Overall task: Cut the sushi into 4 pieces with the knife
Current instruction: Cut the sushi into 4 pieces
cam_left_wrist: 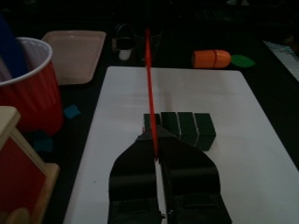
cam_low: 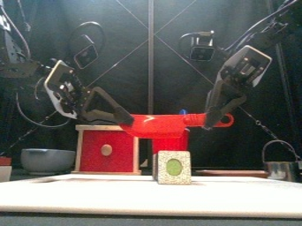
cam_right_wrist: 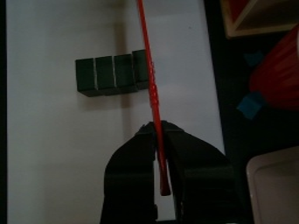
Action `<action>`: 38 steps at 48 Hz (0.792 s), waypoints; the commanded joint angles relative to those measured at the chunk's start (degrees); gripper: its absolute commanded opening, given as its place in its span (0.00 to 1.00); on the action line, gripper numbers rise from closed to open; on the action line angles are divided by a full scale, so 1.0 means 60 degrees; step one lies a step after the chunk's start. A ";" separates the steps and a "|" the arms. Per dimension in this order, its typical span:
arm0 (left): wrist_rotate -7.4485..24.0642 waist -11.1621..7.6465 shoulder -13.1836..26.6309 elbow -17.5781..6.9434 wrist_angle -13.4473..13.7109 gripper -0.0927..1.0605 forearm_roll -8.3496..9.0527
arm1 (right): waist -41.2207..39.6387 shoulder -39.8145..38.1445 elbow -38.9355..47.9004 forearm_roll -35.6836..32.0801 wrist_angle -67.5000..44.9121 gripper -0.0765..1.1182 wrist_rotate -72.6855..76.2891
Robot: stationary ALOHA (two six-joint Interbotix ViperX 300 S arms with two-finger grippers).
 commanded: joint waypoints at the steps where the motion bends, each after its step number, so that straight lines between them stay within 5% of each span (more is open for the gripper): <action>1: -0.0015 -0.0161 0.0117 -0.0381 -0.0029 0.21 0.0029 | 0.0073 -0.0059 -0.0190 0.0044 0.0000 0.16 0.0044; 38: -0.0015 -0.0249 0.0776 -0.0527 0.0439 0.21 -0.0176 | 0.0161 0.0952 -0.0264 0.0117 0.0000 0.16 0.0044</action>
